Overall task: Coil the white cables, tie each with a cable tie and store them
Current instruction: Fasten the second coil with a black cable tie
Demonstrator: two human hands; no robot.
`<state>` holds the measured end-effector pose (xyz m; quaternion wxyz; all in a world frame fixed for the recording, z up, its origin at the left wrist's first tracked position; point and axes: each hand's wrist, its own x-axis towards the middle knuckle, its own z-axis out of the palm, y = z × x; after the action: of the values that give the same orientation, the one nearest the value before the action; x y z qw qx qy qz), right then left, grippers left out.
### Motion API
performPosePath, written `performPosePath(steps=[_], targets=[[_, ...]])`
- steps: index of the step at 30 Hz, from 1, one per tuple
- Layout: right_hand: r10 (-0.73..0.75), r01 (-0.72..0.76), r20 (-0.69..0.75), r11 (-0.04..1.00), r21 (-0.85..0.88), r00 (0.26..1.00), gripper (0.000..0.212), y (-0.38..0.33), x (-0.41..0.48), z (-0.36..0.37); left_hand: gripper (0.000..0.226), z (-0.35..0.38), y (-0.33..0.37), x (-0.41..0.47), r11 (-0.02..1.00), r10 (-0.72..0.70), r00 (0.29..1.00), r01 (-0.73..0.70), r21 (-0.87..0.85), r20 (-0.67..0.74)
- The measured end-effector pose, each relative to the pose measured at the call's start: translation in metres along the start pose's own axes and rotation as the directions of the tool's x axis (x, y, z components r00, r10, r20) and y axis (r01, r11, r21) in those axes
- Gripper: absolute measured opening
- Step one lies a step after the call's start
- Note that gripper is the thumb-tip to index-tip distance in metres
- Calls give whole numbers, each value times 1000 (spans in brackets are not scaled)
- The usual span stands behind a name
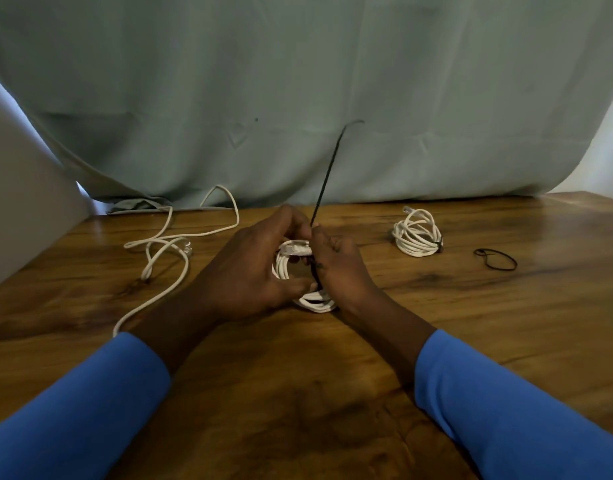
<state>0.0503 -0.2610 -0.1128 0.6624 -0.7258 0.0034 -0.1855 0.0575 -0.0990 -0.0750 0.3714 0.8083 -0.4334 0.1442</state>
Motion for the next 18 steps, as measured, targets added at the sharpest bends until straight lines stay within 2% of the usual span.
performPosePath(steps=[3,5,10,13,15,18], targets=[[0,0,-3,1000,-3,1000,52,0,0,1,39,7,-2,-1,989,67,997,-64,136,-24],[22,-22,-5,999,24,1000,59,-3,-1,0,32,12,-6,-1,989,91,995,-86,122,-33],[44,-45,39,998,37,998,58,-9,-6,-2,16,12,-13,0,996,87,995,-89,-19,-53],[-1,3,63,999,-40,998,56,-11,-8,-3,13,9,-13,1,981,14,993,-36,-189,-116],[-8,14,78,997,-77,997,57,-13,-10,-2,12,7,-13,2,950,-40,995,9,-313,-95],[3,5,75,994,-105,997,58,-17,-14,-1,10,11,-14,2,922,-92,986,32,-387,-137]])
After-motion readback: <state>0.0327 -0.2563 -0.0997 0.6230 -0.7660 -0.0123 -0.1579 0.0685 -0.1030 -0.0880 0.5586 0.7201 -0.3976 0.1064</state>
